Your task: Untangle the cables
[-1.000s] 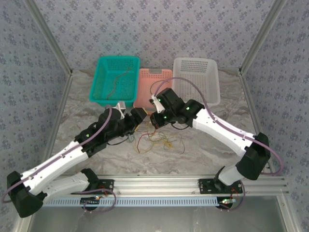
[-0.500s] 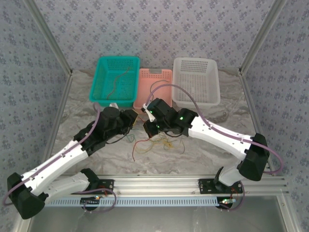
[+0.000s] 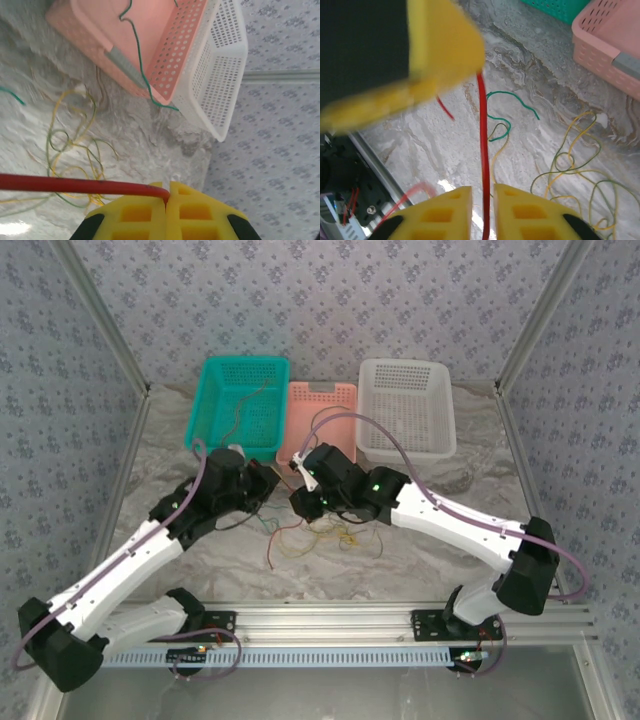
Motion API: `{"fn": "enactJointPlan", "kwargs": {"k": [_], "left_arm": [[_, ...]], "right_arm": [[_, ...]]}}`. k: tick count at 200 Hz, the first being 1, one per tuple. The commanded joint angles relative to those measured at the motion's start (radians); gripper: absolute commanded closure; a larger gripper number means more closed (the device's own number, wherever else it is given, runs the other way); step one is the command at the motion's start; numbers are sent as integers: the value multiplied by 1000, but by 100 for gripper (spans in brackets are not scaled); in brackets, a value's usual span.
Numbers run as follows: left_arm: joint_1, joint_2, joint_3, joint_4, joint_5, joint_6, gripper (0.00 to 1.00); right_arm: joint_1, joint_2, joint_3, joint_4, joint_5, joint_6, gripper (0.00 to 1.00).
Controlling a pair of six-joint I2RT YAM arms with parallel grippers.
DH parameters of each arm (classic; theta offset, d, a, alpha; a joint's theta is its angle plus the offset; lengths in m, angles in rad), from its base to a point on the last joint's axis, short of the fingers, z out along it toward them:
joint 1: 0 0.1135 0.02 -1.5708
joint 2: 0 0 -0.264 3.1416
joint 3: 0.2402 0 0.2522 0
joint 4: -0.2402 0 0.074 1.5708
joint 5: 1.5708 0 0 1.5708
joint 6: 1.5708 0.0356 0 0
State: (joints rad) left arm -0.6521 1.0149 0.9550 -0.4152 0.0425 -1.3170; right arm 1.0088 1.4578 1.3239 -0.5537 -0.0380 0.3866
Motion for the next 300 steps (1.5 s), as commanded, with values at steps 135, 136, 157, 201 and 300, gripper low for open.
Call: {"fn": "enactJointPlan", "kwargs": {"k": [135,136,157,201,300], "left_arm": [[374,817,1138,-524,67,971,100],[374,824,1151,-528,66,973,100],[381,1014,1380,-637,43,1010,100],[420,1376,1793,-824,-21,976,100],[401,1385,1799,-838,-86,934,29]], "right_arm": [[-2,-384,-188,158,185,18,54],[-4,-383,-189,160,185,18,54],[-7,-378,-208,199,177,19,52],[-16,-355,-219,225,174,16,50],[-62,-358,-295,241,148,46,50]]}}
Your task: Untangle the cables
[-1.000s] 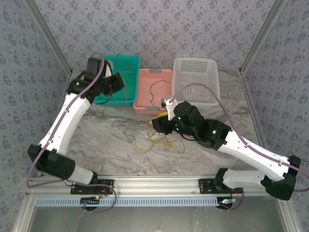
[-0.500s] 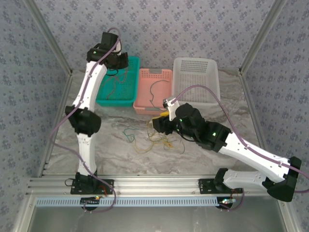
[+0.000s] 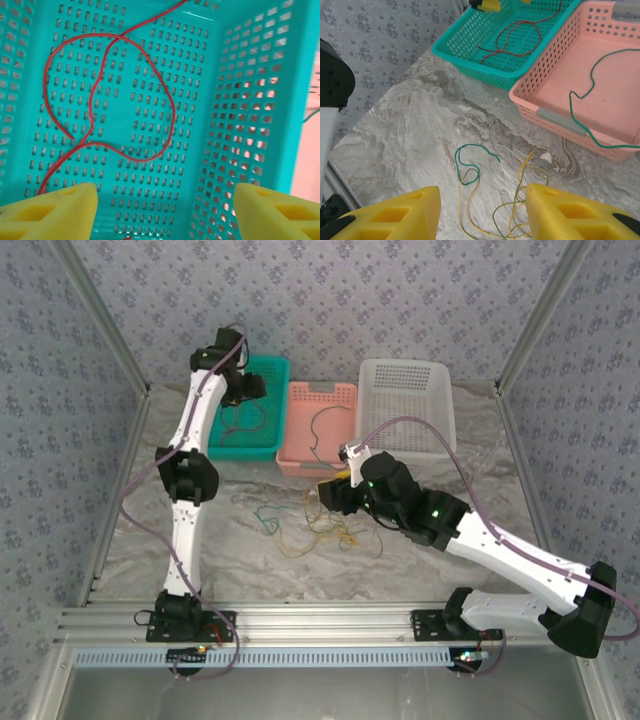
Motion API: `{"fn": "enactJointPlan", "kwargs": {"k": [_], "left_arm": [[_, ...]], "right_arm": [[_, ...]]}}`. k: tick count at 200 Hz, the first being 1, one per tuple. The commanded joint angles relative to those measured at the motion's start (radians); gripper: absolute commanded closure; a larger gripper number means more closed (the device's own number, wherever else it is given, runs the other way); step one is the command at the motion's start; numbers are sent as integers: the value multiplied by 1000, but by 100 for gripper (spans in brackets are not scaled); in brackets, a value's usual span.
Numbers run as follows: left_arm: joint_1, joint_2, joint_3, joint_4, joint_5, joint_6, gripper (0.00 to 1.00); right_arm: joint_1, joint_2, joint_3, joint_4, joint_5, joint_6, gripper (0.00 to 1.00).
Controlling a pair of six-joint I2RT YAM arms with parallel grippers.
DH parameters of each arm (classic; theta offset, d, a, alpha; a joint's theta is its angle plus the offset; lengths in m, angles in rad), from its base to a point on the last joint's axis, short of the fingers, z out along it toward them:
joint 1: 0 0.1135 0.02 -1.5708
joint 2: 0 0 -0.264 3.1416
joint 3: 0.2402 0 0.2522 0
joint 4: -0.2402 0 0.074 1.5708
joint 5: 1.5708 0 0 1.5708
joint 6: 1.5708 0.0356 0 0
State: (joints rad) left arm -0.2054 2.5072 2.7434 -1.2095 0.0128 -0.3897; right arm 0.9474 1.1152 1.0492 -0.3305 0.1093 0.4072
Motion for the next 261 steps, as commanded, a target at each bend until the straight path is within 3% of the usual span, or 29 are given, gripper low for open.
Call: {"fn": "enactJointPlan", "kwargs": {"k": [1,29,75,108,133,163,196,231,261], "left_arm": [[-48,-113,9,-44,-60,5,29],[-127,-294,-216,-12,-162,-3,31],[-217,-894,-1142,412,-104,-202,38],[-280,-1182,-1626,508,-98,-340,38],[-273,-1325,-1904,594,-76,-417,41],[-234,-1392,-2058,678,-26,-466,40],[-149,-1381,-2160,870,128,-559,39],[-169,-1332,-2185,1007,177,-682,45],[-248,-1285,-2145,963,117,-701,50]], "right_arm": [[0,-16,-22,18,2,26,50],[-1,-46,-93,-10,44,58,50],[-9,-108,-233,-60,82,245,54],[32,-83,-294,-57,93,300,54],[93,-4,-285,-26,109,316,55],[175,111,-240,18,149,336,59],[230,190,-192,44,182,340,61],[237,232,-178,56,185,341,62],[226,241,-173,64,182,332,63]]}}
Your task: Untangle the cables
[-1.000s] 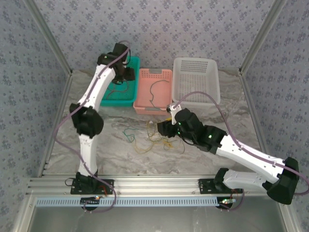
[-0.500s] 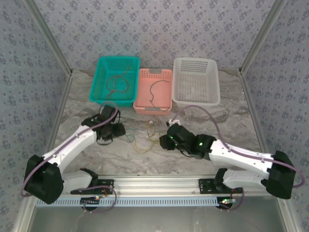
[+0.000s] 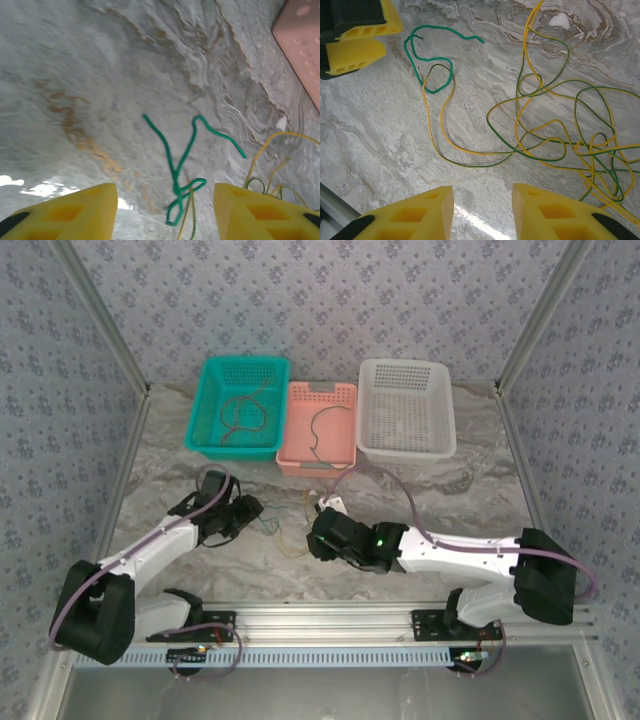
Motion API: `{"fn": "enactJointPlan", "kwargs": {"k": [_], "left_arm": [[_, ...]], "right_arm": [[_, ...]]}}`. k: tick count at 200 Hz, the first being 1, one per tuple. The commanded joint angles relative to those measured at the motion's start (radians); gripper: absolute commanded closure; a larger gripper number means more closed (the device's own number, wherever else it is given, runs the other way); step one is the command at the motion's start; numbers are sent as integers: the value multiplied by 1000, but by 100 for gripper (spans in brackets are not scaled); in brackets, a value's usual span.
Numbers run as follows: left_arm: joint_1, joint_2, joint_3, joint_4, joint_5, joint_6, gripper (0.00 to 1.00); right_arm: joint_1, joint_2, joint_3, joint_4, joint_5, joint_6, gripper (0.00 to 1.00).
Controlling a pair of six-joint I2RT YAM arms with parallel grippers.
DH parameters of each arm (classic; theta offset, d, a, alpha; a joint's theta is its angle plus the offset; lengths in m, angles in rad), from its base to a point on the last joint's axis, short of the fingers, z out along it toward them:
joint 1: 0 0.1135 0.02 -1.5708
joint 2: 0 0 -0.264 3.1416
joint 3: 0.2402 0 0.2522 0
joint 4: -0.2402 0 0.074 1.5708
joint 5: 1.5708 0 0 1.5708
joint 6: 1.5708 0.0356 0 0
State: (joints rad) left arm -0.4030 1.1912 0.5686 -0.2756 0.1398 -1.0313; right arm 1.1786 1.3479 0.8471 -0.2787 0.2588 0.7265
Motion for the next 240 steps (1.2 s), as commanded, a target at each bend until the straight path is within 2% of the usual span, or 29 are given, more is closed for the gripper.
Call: {"fn": "enactJointPlan", "kwargs": {"k": [1,40,94,125,172,212,240], "left_arm": [[-52,33,30,28,-12,-60,50],[-79,107,19,55,-37,-64,59],[-93,159,28,73,-58,-58,82],[-97,152,28,70,-63,-57,100],[-102,42,44,-8,-85,-37,100],[-103,9,80,-54,-52,0,100],[-102,-8,81,-61,-39,12,100]], "right_arm": [[-7,8,29,13,33,13,63],[-22,4,27,20,21,7,64],[-30,-22,3,22,25,8,64],[-37,-20,-3,27,19,11,64],[-64,45,-1,94,-61,-2,61],[-72,229,77,140,-133,7,56],[-75,326,106,139,-103,42,53]]}}
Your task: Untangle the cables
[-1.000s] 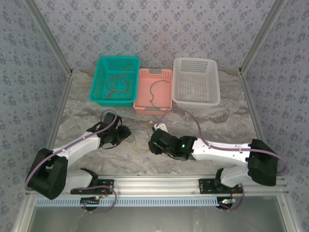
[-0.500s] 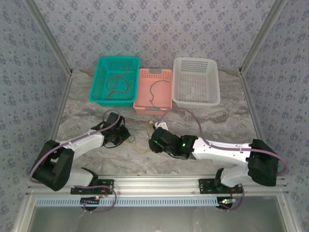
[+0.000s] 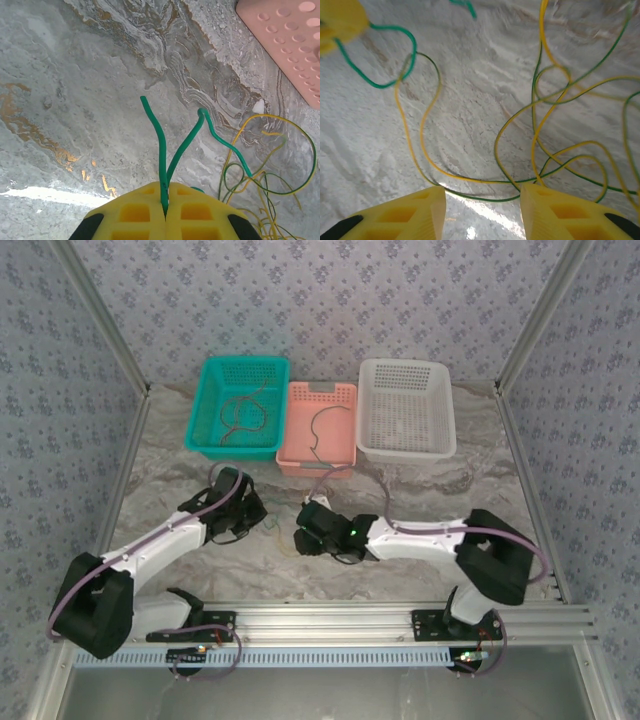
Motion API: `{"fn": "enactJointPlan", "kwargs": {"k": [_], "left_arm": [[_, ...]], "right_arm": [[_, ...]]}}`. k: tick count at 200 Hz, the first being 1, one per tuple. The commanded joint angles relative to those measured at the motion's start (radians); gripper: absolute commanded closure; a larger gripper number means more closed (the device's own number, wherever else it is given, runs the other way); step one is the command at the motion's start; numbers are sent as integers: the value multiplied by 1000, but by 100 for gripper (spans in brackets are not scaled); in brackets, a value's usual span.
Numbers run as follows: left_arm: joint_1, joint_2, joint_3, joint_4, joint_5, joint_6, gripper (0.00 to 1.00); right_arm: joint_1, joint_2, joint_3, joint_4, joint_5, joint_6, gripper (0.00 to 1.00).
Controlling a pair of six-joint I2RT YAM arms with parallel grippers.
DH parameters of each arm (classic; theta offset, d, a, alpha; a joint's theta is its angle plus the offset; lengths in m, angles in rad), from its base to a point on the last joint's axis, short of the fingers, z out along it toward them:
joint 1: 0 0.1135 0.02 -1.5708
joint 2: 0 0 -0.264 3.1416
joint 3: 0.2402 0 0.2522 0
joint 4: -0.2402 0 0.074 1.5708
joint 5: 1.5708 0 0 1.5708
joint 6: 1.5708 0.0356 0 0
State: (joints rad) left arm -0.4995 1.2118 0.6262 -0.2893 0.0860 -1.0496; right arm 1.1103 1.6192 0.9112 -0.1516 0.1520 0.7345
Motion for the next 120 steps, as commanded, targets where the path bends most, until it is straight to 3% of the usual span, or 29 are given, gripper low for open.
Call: {"fn": "enactJointPlan", "kwargs": {"k": [1,29,62,110,120], "left_arm": [[-5,-30,24,-48,14,31,100],[2,-93,48,-83,8,44,100],[24,-148,112,-174,7,82,100],[209,-265,212,-362,31,203,100],[252,-282,240,-409,41,234,100]], "right_arm": [[-7,57,43,11,5,36,53],[-42,122,18,13,32,57,62],[-96,157,-38,32,31,72,83],[-151,118,-149,33,74,80,100],[-170,102,-179,38,78,76,100]]}}
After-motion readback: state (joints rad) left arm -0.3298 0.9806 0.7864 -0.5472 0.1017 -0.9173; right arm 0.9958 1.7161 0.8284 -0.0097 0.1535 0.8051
